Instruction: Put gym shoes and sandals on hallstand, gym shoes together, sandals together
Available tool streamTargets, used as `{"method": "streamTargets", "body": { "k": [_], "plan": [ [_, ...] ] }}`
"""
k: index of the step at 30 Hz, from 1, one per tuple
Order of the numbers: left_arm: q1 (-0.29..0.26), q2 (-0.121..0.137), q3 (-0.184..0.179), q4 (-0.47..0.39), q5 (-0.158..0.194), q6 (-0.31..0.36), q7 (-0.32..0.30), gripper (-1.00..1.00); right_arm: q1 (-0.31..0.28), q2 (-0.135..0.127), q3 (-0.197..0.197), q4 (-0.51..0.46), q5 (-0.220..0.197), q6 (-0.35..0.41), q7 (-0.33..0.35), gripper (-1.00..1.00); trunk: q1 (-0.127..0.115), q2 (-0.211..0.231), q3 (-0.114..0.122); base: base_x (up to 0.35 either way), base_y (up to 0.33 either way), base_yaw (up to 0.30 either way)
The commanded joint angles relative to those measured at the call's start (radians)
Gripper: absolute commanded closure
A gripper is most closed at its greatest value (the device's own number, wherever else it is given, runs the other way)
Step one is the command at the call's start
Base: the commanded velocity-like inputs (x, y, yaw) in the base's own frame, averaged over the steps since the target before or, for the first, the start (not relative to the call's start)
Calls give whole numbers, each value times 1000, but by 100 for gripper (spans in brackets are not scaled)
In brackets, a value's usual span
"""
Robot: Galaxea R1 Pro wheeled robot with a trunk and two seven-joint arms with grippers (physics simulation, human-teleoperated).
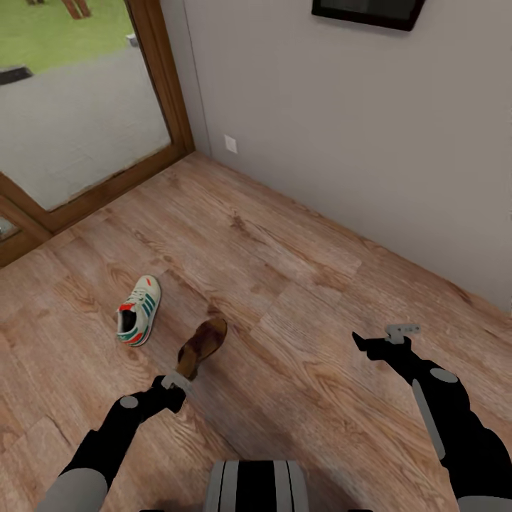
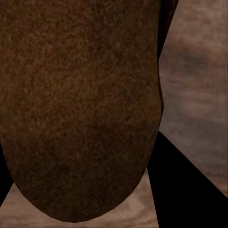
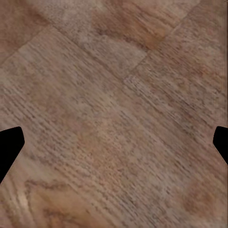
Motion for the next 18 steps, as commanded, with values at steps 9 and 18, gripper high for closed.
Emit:
{"method": "streamTargets", "body": {
  "k": [9, 18],
  "plan": [
    [110, 7, 187, -30, 213, -115, 4, 100, 0, 5, 0, 3, 3, 5, 6, -100, -4, 2, 37, 0, 0, -15],
    [130, 6, 284, -45, 232, -132, 6, 100, 15, 11, 2, 3, 3, 4, 6, -100, -8, 4, 86, 0, 0, -9]
  ]
}}
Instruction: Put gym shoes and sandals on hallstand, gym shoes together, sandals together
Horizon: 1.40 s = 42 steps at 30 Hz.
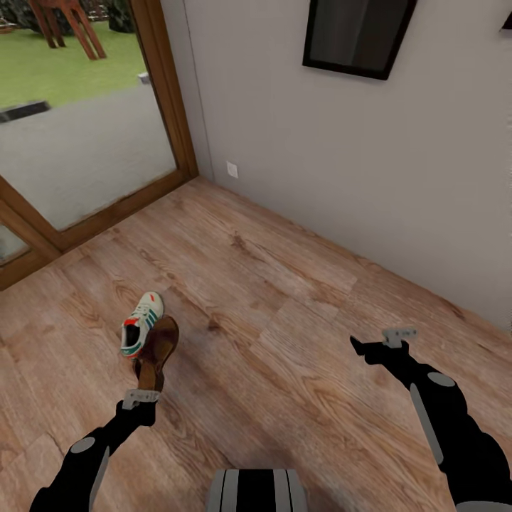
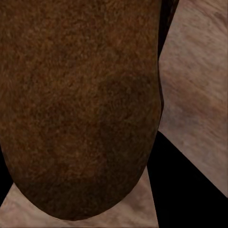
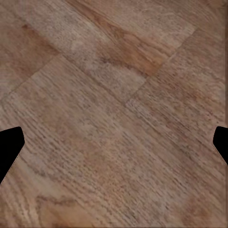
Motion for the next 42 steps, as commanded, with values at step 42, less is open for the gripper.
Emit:
{"method": "streamTargets", "body": {
  "k": [42],
  "plan": [
    [0, -6, 75, -1, 7, -43, -4, 100, 2, 4, -2, 1, 2, 4, 6, -100, -19, 10, 228, 0, 0, 0]
  ]
}}
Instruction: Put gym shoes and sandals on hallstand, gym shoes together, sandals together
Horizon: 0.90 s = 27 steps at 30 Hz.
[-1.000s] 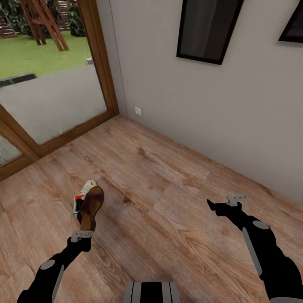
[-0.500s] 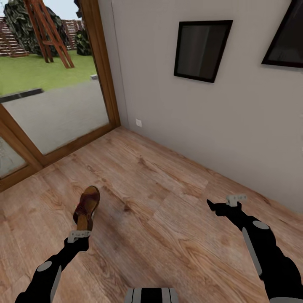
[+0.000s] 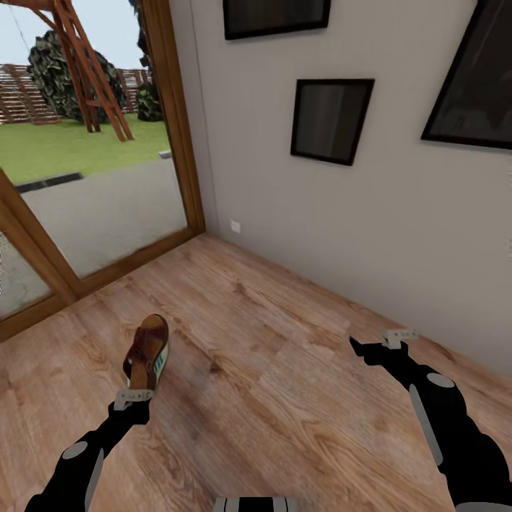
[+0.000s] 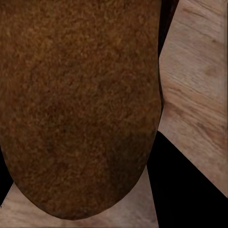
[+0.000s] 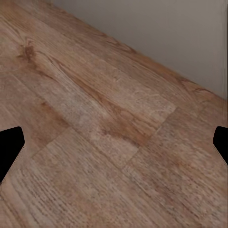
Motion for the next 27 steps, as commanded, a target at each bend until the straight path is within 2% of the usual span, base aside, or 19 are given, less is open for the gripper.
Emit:
{"method": "streamTargets", "body": {
  "k": [1, 17, 22, 27],
  "plan": [
    [-1, -1, 4, 1, -13, -8, -3, 100, -1, 0, -2, -1, 2, 5, 6, -100, -1, 0, 5, 0, 0, 0],
    [-1, 1, 5, 1, -13, -9, -3, 100, -1, 0, -2, -1, 2, 5, 6, -100, -8, 4, 92, 0, 0, 0],
    [0, -2, 3, -1, -12, -12, -4, 100, -1, 0, -2, -1, 2, 5, 6, -100, -8, 4, 100, 12, 0, 0],
    [1, -2, 6, -1, -11, -12, -3, 100, -1, 0, -2, -4, 2, 5, 6, -100, -8, 4, 103, 223, 122, 0]
  ]
}}
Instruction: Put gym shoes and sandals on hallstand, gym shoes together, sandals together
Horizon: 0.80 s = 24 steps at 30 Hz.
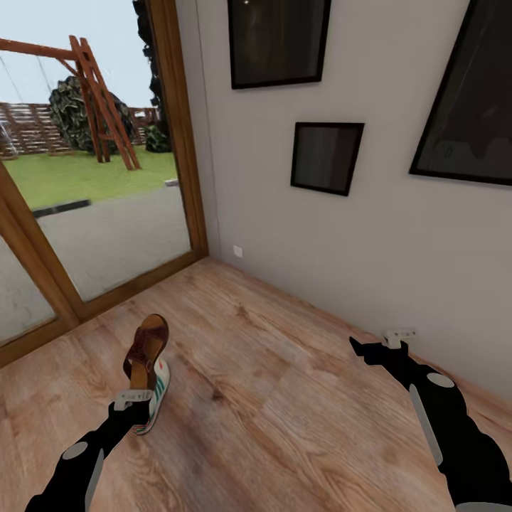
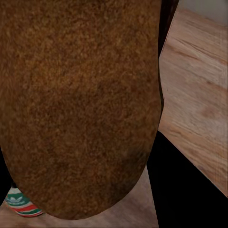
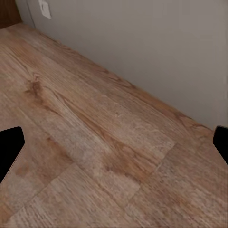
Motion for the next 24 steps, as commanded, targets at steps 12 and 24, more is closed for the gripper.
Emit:
{"method": "streamTargets", "body": {
  "k": [12, 24],
  "plan": [
    [-1, -1, 6, 1, -11, -9, -3, 100, -1, 0, -2, -2, 1, 6, 6, -100, 0, 0, 0, 273, 232, 0],
    [-1, -1, 6, 1, -11, -9, -3, 100, 0, 0, -2, -2, 1, 6, 6, -100, 0, 0, 0, 159, 279, 0]
  ]
}}
